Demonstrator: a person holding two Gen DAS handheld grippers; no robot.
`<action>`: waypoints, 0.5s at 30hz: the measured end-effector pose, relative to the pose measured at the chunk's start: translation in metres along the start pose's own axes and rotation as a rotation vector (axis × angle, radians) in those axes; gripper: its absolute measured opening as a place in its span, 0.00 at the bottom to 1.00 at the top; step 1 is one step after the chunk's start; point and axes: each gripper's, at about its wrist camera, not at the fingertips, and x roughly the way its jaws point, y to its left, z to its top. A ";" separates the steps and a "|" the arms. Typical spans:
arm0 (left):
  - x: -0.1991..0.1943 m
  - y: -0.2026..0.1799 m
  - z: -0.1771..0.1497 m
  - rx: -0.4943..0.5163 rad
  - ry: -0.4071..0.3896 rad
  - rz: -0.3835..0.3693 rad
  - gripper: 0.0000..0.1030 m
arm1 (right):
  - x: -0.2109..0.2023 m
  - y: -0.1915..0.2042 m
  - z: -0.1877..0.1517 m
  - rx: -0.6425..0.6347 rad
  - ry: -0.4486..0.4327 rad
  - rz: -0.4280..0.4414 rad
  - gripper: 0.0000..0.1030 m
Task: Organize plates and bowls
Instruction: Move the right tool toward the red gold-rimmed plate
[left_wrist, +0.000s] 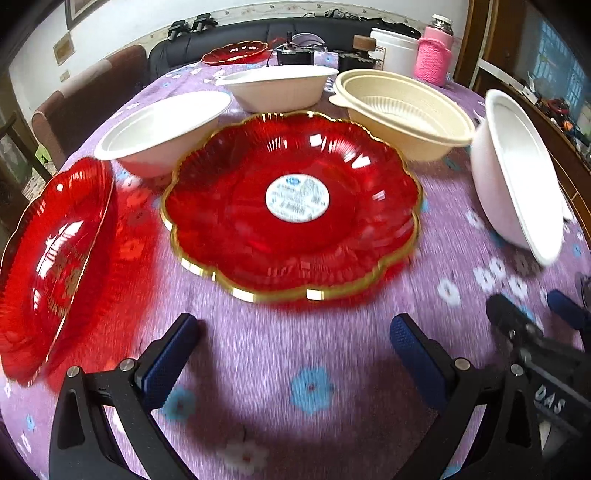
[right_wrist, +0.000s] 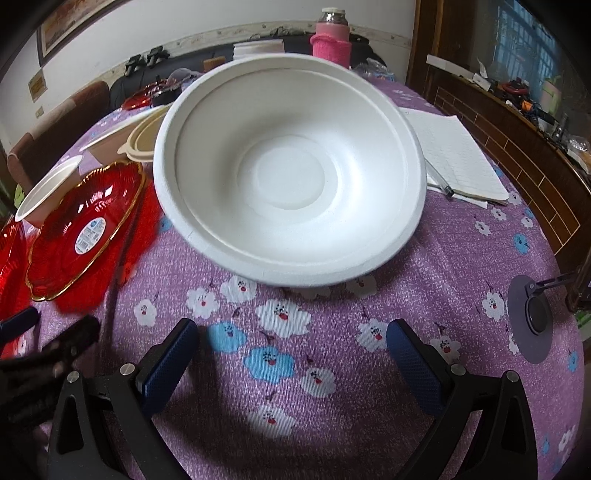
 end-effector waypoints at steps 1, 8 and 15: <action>-0.001 0.000 -0.003 0.001 -0.008 0.001 1.00 | -0.001 0.000 -0.001 0.002 0.003 -0.003 0.99; -0.003 -0.001 -0.010 0.005 -0.051 -0.006 1.00 | -0.013 -0.001 -0.017 0.016 0.023 -0.015 0.99; -0.015 -0.003 -0.026 0.032 -0.044 -0.024 1.00 | -0.025 -0.002 -0.038 0.006 0.021 -0.007 0.99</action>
